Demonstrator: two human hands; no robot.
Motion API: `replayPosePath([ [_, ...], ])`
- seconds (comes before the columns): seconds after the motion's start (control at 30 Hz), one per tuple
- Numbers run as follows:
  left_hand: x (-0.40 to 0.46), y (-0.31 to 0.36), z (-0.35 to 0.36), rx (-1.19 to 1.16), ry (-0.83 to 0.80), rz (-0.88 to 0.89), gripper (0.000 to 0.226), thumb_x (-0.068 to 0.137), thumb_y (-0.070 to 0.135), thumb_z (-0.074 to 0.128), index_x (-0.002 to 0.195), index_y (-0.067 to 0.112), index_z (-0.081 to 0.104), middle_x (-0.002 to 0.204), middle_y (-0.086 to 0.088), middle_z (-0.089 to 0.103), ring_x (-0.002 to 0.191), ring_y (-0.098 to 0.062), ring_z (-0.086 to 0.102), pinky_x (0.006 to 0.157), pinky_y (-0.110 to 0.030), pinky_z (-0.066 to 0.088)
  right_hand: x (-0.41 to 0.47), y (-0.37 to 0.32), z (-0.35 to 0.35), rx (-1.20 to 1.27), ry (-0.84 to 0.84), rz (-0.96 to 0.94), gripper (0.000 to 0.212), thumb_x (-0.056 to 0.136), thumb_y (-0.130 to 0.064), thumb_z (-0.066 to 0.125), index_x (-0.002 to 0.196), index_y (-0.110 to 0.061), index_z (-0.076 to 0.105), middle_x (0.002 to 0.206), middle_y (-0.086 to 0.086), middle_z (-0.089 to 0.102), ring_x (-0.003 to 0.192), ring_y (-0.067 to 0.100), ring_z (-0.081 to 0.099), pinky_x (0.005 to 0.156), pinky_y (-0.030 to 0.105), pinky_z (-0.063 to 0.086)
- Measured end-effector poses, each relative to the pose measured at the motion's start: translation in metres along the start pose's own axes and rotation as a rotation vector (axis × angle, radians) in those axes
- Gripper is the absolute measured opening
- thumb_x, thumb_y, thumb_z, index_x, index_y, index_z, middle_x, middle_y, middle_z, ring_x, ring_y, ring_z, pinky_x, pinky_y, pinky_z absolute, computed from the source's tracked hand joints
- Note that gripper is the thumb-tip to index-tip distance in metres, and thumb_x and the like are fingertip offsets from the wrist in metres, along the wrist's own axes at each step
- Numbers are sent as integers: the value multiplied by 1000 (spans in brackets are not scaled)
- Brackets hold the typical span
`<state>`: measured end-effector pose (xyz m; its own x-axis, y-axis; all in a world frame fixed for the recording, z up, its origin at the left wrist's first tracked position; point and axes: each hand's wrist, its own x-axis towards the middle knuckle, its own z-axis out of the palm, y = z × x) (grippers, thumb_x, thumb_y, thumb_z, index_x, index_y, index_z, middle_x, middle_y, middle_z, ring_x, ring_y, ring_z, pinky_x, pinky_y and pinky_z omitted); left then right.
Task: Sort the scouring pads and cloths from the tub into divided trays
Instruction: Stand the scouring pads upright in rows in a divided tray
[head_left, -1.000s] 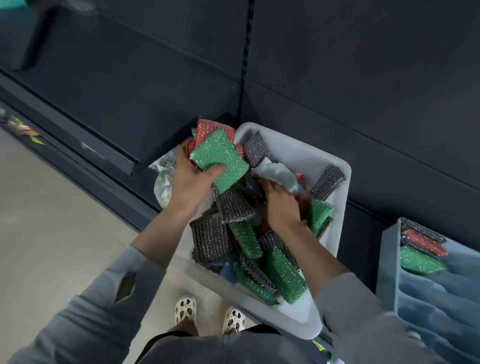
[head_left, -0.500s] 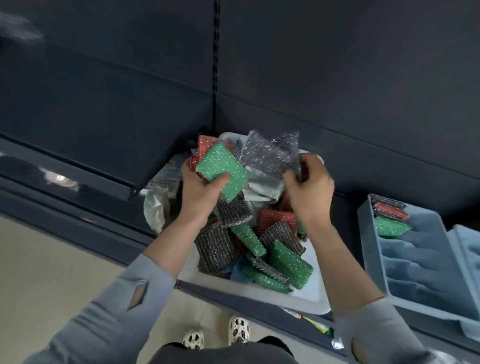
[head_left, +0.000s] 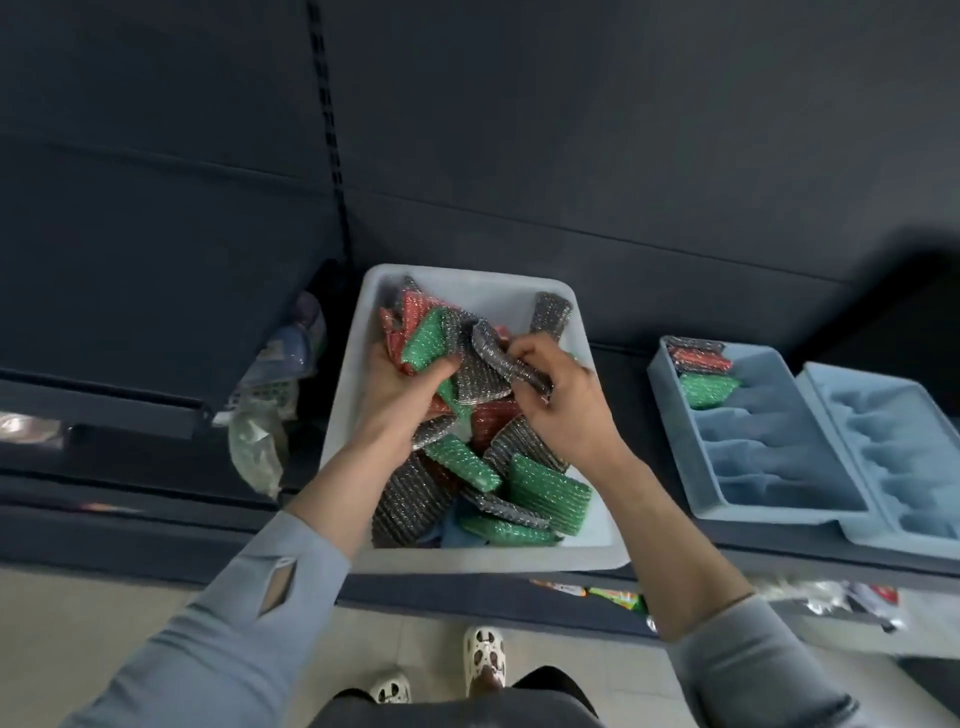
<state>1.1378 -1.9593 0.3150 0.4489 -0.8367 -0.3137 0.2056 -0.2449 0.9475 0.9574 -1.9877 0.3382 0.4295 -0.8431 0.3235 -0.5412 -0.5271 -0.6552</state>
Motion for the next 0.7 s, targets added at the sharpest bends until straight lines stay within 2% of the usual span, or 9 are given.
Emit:
replayPosePath([
  [0.03, 1, -1, 4, 27, 0, 10, 83, 72, 30, 84, 140, 28, 36, 118, 6, 60, 105, -20, 63, 89, -45, 56, -3, 0, -6, 46, 25, 54, 28, 89, -1, 62, 112, -16, 56, 118, -26, 60, 114, -3, 56, 83, 19, 52],
  [0.1, -1, 0, 15, 72, -6, 16, 92, 69, 33, 83, 145, 30, 32, 130, 0, 56, 115, -25, 59, 98, -49, 51, -9, 6, -19, 117, 100, 144, 26, 92, -5, 62, 114, -15, 55, 109, -23, 62, 105, 4, 62, 68, 15, 48],
  [0.2, -7, 4, 41, 104, -15, 51, 97, 76, 31, 80, 152, 28, 19, 151, -3, 39, 136, -27, 41, 115, -48, 31, -17, 27, -41, 132, 274, 230, 23, 94, -16, 60, 116, -17, 52, 93, -8, 66, 79, 12, 61, 68, 21, 47],
  [0.27, -12, 6, 62, 109, -36, 82, 90, 83, 24, 76, 152, 20, 19, 140, 4, 47, 135, -20, 41, 113, -36, 31, -23, 45, -62, 146, 400, 329, 20, 97, -20, 56, 116, -17, 53, 89, -11, 65, 74, 7, 59, 71, 25, 48],
  [0.37, -22, 9, 94, 124, -75, 115, 59, 83, 15, 74, 133, 19, 42, 96, 18, 55, 105, -11, 60, 102, -33, 44, -39, 84, -100, 94, 496, 457, 15, 99, -25, 50, 112, -18, 55, 84, -13, 63, 71, 2, 58, 70, 26, 44],
  [0.43, -24, 6, 119, 131, -103, 131, 47, 81, 15, 75, 116, 27, 46, 95, 14, 62, 92, -7, 63, 97, -40, 51, -52, 116, -126, 62, 495, 531, 13, 98, -29, 48, 107, -23, 55, 88, -6, 66, 79, 14, 64, 73, 34, 50],
  [0.53, -27, 0, 163, 120, -107, 157, 50, 75, 22, 79, 111, 32, 47, 101, 11, 66, 95, -11, 65, 94, -46, 53, -67, 168, -164, 41, 483, 587, 10, 95, -29, 48, 102, -32, 54, 97, 0, 68, 87, 24, 67, 79, 46, 55],
  [0.63, -27, -2, 205, 105, -33, 176, 52, 60, 36, 79, 102, 39, 49, 101, 8, 68, 95, -15, 67, 90, -51, 55, -74, 215, -198, -32, 396, 623, 10, 95, -23, 53, 103, -19, 57, 94, 5, 68, 87, 30, 66, 75, 40, 53],
  [0.7, -28, -1, 230, 75, 14, 189, 53, 61, 33, 80, 105, 35, 50, 99, 8, 68, 95, -15, 68, 89, -52, 55, -77, 242, -214, -84, 306, 615, 17, 93, -21, 58, 109, -15, 59, 96, 8, 69, 89, 31, 64, 76, 37, 48],
])
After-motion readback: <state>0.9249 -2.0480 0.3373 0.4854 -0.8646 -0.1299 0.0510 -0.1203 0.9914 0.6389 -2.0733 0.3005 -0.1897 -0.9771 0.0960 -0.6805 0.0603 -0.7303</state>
